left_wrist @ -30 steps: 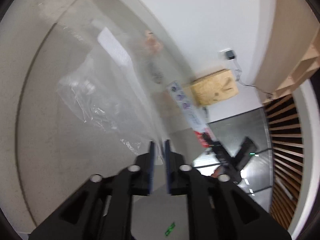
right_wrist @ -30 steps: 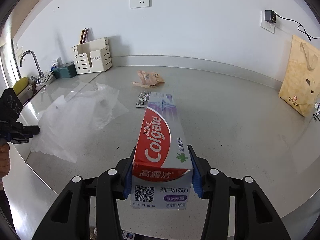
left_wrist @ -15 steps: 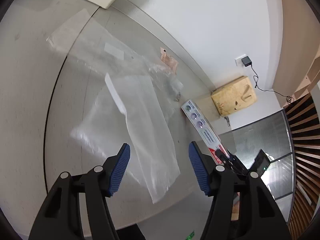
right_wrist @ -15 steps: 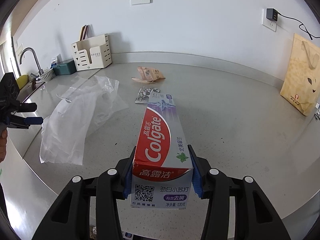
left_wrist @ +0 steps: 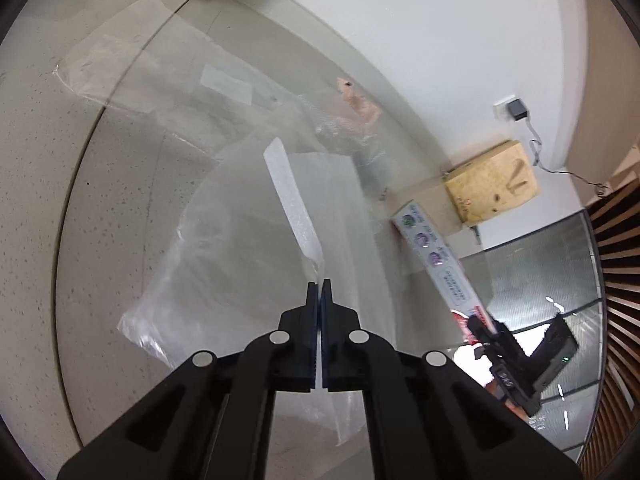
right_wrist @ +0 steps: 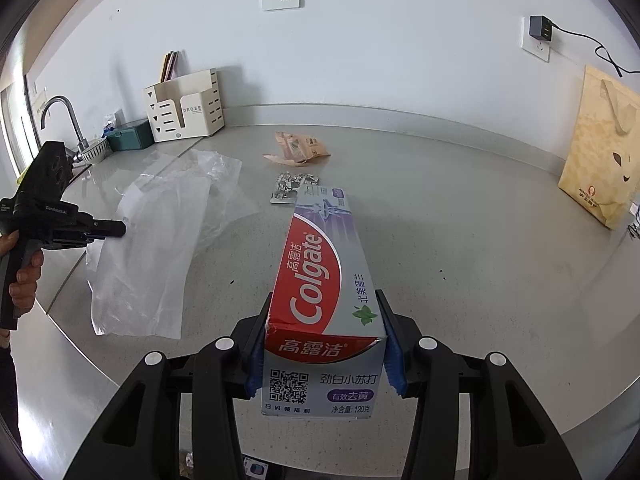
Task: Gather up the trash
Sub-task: 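Carry the toothpaste box and clear wrapper down over the mesh wastebasket with both tools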
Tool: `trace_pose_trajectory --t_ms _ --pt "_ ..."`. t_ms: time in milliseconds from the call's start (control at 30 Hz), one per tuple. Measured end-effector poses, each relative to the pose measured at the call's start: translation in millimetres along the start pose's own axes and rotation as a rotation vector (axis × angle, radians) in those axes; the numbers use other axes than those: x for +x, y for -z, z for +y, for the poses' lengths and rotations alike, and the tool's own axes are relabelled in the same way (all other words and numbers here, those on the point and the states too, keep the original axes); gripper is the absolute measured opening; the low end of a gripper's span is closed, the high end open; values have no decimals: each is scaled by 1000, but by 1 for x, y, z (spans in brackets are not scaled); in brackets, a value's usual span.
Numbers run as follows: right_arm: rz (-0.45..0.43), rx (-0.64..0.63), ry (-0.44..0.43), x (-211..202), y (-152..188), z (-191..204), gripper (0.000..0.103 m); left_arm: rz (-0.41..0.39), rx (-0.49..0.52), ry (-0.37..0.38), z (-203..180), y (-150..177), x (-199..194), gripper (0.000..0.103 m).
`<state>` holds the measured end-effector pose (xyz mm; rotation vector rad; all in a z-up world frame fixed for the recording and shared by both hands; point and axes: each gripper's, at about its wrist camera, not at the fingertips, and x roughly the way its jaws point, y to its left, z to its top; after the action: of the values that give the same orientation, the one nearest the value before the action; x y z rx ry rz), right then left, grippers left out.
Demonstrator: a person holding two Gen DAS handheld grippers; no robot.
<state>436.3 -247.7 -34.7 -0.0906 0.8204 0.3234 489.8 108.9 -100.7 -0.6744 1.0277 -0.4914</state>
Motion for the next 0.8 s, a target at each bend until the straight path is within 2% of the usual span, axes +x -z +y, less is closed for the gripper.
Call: trace_pose_trajectory --t_ms 300,500,800 --pt "-51 43 -19 -39 20 -6 50 -83 94 163 -38 30 -60 2" --pt "-70 45 -1 -77 42 3 50 -104 149 205 -58 53 -86 2" --pt "-84 26 2 -125 77 29 50 -89 191 281 -64 108 -115 2"
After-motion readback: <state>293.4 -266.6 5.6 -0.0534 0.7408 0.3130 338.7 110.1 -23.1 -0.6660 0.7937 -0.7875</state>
